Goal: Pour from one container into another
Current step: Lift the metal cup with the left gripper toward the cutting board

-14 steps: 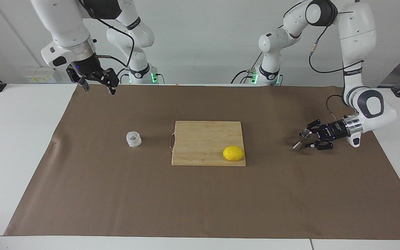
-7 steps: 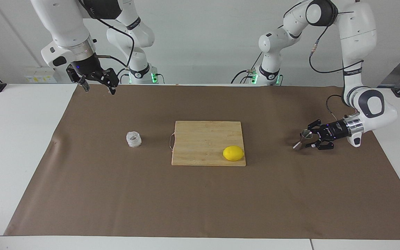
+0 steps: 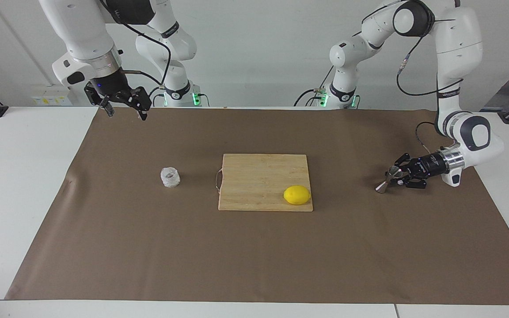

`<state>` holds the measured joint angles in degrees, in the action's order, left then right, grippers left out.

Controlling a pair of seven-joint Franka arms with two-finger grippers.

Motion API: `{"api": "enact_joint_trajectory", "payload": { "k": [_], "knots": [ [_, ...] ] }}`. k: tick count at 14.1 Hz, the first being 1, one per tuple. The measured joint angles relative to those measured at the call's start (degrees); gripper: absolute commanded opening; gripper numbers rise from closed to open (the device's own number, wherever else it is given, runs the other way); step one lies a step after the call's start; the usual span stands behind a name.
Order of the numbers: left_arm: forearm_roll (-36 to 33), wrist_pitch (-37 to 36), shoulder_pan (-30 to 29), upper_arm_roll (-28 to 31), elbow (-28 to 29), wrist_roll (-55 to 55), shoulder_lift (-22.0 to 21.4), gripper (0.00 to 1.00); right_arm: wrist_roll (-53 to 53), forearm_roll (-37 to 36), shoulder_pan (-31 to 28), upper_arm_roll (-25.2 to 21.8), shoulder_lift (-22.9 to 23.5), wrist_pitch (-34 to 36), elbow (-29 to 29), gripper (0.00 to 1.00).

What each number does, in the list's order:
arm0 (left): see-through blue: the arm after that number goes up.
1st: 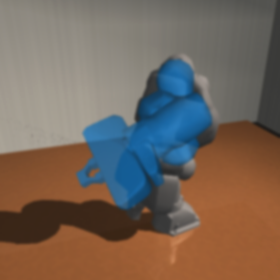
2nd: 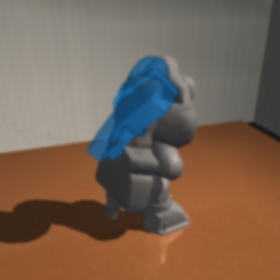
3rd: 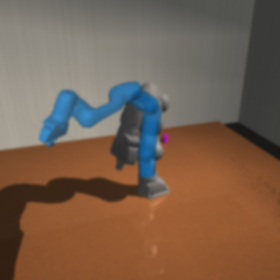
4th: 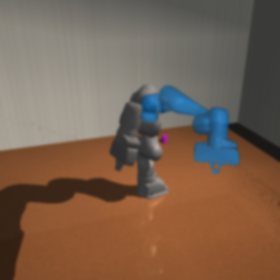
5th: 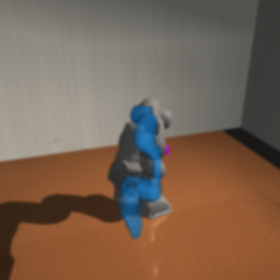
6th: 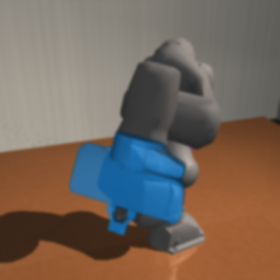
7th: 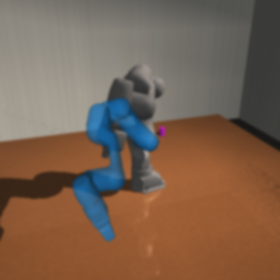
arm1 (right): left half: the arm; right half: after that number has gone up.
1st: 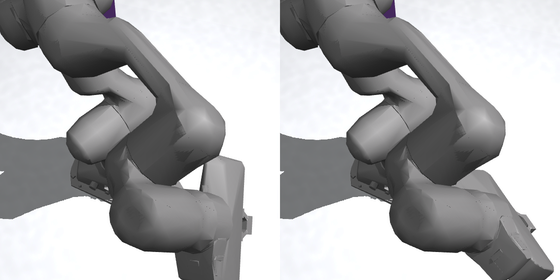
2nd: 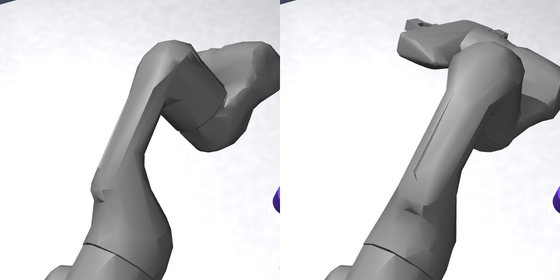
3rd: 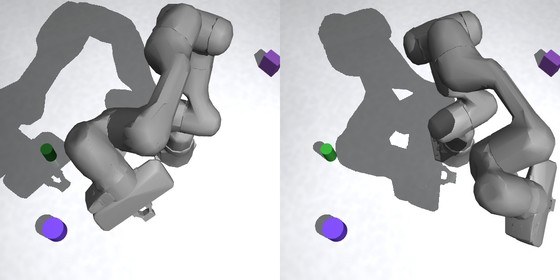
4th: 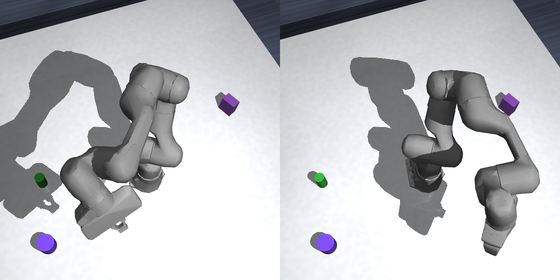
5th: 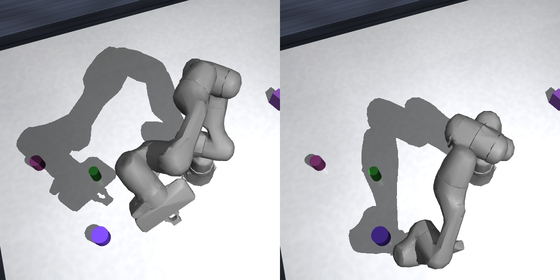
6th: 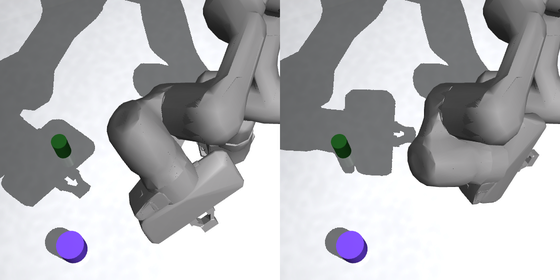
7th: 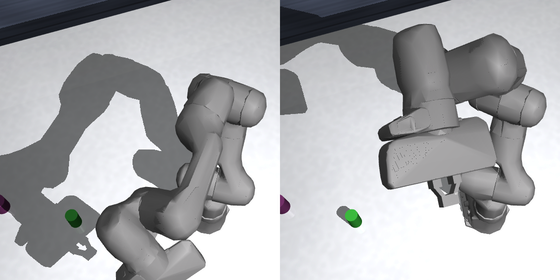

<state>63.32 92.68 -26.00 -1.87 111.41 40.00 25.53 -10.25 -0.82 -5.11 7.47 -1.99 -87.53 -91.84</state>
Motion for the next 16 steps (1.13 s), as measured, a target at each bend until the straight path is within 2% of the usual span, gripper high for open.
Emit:
{"api": "enact_joint_trajectory", "payload": {
  "k": [5, 10, 16],
  "knots": [
    [2.4, -0.8, 0.1, -1.2, -0.3, 0.0, 0.0, 0.00, 0.0, 0.0, 0.0, 0.0, 0.0, 0.0, 0.0, 1.00],
    [5.8, -0.9, 1.0, -5.7, -1.4, 2.4, -0.9, 0.00, 0.0, 0.0, 0.0, 0.0, 0.0, 0.0, 0.0, 1.00],
    [8.4, 3.1, 10.5, -6.1, -1.7, 12.2, -6.9, 0.00, 0.0, 0.0, 0.0, 0.0, 0.0, 0.0, 0.0, 1.00]
  ]
}}
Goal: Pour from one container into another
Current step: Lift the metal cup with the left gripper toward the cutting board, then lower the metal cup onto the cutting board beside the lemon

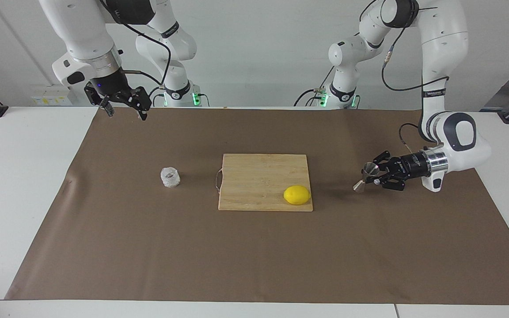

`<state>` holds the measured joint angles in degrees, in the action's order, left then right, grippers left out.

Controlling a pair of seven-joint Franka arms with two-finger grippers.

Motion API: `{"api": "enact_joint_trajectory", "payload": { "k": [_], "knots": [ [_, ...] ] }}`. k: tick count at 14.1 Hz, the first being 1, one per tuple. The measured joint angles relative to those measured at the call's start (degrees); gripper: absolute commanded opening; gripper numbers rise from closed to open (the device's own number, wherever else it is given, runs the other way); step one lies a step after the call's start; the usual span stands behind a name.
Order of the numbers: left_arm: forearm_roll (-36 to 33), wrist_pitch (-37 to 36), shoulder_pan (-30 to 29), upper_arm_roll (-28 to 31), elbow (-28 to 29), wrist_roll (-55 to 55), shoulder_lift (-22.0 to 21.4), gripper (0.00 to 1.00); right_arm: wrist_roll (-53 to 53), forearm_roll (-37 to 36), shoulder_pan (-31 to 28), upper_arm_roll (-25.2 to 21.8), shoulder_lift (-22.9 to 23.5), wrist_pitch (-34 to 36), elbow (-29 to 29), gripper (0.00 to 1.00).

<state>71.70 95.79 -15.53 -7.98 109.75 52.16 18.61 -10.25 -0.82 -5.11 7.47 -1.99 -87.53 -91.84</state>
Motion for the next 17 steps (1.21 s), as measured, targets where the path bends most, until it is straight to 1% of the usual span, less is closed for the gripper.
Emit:
{"api": "enact_joint_trajectory", "payload": {
  "k": [3, 6, 8, 11, 13, 15, 17],
  "knots": [
    [2.3, 2.5, 4.7, 0.0, 0.2, 5.2, -3.2, 0.00, 0.0, 0.0, 0.0, 0.0, 0.0, 0.0, 0.0, 1.00],
    [7.3, 9.6, 11.1, -0.1, 2.6, 6.5, -5.7, 0.00, 0.0, 0.0, 0.0, 0.0, 0.0, 0.0, 0.0, 1.00],
    [10.8, 13.5, 15.4, -0.1, 4.1, 6.8, -6.5, 0.00, 0.0, 0.0, 0.0, 0.0, 0.0, 0.0, 0.0, 1.00],
    [15.4, 17.2, 19.6, -0.1, 6.2, 7.2, -8.2, 0.00, 0.0, 0.0, 0.0, 0.0, 0.0, 0.0, 0.0, 1.00],
    [19.7, 22.5, 23.5, -0.1, 8.3, 7.2, -9.7, 0.00, 0.0, 0.0, 0.0, 0.0, 0.0, 0.0, 0.0, 1.00],
    [22.6, 26.8, 27.3, -0.1, 9.5, 7.2, -10.3, 0.00, 0.0, 0.0, 0.0, 0.0, 0.0, 0.0, 0.0, 1.00],
    [25.3, 28.5, 29.4, -0.1, 10.4, 7.2, -10.4, 0.00, 0.0, 0.0, 0.0, 0.0, 0.0, 0.0, 0.0, 1.00]
  ]
}}
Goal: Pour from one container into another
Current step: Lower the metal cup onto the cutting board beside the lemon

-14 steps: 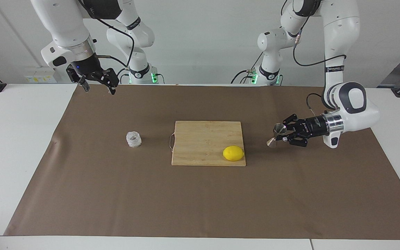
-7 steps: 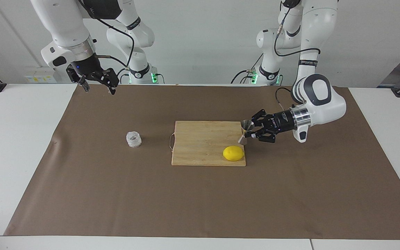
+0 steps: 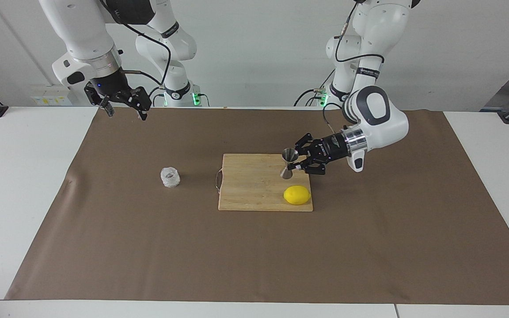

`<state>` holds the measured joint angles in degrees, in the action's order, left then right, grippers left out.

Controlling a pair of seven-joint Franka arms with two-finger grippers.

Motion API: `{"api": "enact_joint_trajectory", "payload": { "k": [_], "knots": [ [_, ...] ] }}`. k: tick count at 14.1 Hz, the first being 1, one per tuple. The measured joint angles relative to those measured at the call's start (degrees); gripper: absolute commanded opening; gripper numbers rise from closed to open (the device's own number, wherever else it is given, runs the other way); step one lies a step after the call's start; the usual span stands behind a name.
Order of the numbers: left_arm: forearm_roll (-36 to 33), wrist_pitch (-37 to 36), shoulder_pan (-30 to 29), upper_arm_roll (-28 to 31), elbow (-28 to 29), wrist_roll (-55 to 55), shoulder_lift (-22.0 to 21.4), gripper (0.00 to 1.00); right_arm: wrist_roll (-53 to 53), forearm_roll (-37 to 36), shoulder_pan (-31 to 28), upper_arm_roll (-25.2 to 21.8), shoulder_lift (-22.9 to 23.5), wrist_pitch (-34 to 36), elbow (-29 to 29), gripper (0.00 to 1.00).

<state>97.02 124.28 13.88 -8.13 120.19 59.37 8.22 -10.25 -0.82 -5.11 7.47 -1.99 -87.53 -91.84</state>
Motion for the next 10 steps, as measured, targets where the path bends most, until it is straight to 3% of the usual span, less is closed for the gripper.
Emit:
{"api": "enact_joint_trajectory", "payload": {
  "k": [10],
  "knots": [
    [14.5, 3.4, 5.4, 0.1, 6.3, -12.2, 0.0, 0.00, 0.0, 0.0, 0.0, 0.0, 0.0, 0.0, 0.0, 1.00]
  ]
}}
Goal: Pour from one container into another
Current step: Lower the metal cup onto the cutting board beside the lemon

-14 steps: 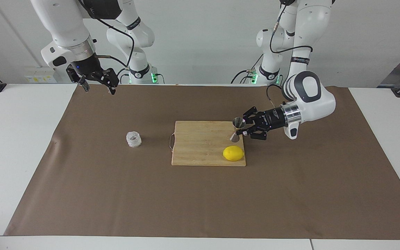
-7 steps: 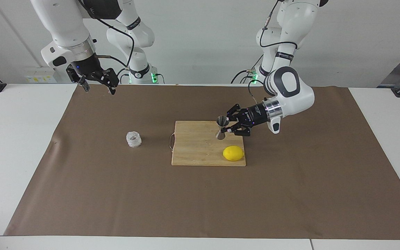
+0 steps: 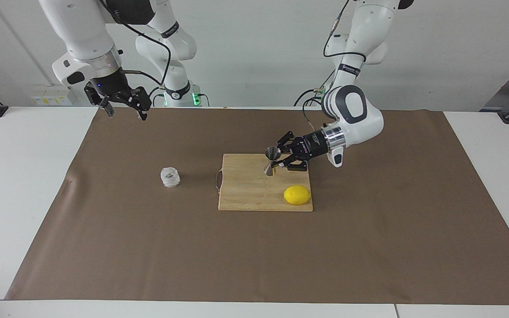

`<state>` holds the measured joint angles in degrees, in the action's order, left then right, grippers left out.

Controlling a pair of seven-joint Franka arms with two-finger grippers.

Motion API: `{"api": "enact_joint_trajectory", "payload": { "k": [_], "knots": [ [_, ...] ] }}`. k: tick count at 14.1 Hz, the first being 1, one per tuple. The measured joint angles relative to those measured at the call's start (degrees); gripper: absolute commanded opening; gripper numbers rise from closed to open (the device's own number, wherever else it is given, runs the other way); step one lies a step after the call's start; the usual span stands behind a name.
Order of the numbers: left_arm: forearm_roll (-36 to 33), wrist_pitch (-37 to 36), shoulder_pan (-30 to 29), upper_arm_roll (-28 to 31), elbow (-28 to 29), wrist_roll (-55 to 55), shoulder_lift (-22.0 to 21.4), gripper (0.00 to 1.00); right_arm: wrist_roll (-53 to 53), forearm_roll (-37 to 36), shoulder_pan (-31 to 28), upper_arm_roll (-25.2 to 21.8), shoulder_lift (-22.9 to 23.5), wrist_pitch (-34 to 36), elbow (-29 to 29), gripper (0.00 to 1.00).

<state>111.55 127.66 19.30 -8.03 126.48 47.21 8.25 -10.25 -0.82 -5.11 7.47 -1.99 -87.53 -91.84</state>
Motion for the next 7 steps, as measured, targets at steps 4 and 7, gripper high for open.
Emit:
{"api": "enact_joint_trajectory", "payload": {
  "k": [4, 7],
  "knots": [
    [5.2, 0.2, 1.6, 0.0, 2.0, -6.3, 0.6, 0.00, 0.0, 0.0, 0.0, 0.0, 0.0, 0.0, 0.0, 1.00],
    [6.5, 0.2, 1.7, 0.0, 2.3, -8.6, 1.9, 0.00, 0.0, 0.0, 0.0, 0.0, 0.0, 0.0, 0.0, 1.00]
  ]
}}
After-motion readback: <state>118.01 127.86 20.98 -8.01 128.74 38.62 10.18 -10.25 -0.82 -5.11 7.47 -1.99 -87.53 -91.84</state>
